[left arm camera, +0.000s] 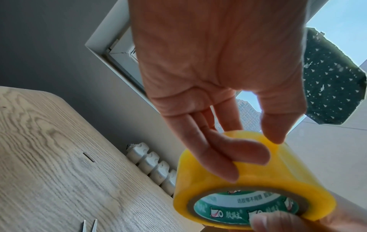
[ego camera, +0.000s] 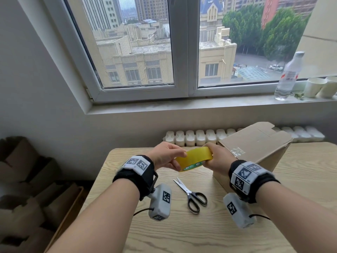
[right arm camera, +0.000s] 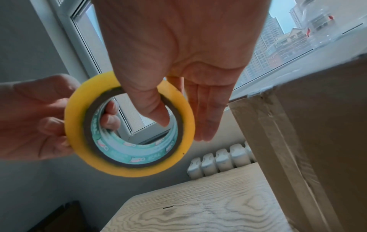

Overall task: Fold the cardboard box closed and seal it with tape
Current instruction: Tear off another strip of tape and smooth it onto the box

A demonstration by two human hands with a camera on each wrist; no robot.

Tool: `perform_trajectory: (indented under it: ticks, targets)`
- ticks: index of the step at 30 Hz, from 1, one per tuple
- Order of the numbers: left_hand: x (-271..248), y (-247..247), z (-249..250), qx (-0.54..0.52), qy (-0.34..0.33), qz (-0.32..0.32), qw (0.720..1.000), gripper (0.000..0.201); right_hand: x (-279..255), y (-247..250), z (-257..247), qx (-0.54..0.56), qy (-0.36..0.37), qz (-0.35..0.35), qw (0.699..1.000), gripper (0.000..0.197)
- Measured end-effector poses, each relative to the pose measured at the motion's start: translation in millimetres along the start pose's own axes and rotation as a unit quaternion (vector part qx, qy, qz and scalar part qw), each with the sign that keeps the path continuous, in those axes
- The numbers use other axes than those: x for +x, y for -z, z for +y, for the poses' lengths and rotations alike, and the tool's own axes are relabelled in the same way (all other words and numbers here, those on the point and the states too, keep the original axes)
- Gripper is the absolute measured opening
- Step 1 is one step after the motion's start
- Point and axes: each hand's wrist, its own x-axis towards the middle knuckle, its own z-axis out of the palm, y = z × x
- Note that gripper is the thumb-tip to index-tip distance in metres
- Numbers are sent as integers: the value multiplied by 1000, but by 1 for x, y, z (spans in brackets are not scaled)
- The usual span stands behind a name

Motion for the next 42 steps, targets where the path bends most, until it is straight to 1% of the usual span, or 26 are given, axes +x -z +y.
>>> perform_trajectory:
  ticks: [4, 11, 15, 19, 22, 25, 28, 30, 31, 32, 33, 35, 36, 38, 41, 42]
  targets:
    - [1, 0, 1, -6, 4, -6, 1000, 18, 2, 2, 0, -9, 4, 10, 1000, 42]
    - [2, 2, -2, -23, 13, -20, 999, 19, 2, 0, 1, -19, 2, -3, 1000, 41]
    - [4, 3, -2, -23, 14, -22, 999, 17, 3, -2, 0, -22, 1, -8, 1000, 37]
    - [7, 5, -3, -7, 8, -16, 1000, 23, 1, -2, -3, -20, -1, -2, 1000, 36]
    - [10, 5, -5, 7, -2, -15, 1000, 19, 0, 0, -6, -13, 6, -8, 1000, 42]
    - [15, 5, -10, 38, -8, 15, 999, 13, -1, 0, -15, -17, 32, -38, 999, 42]
    - [20, 5, -15, 56, -13, 31, 998, 10, -1, -1, -22, 16, 36, -70, 997, 33]
    - [20, 7, -15, 60, -20, 24, 998, 11, 0, -1, -21, 37, 27, -91, 995, 29]
    - [19, 10, -14, 56, -24, 7, 998, 13, 0, -1, -19, 52, 18, -99, 994, 26]
    - [18, 13, -14, 54, -24, -19, 998, 20, -1, -1, -16, 75, 6, -107, 991, 21]
    - [17, 17, -13, 69, -22, -46, 996, 31, -1, 0, -13, 108, -5, -116, 987, 19]
    - [16, 23, -13, 158, -21, -68, 985, 50, -2, 1, -8, 185, -29, -136, 973, 18]
    - [16, 25, -14, 194, -28, -61, 979, 53, -3, 3, -7, 225, -43, -151, 962, 16]
    - [17, 25, -16, 206, -44, -37, 977, 48, -5, 4, -8, 292, -65, -181, 937, 13]
    - [21, 20, -19, 211, -51, -19, 976, 47, -3, 4, -8, 326, -82, -187, 923, 38]
    - [22, 18, -20, 219, -53, -14, 974, 49, -2, 4, -8, 332, -89, -184, 921, 41]
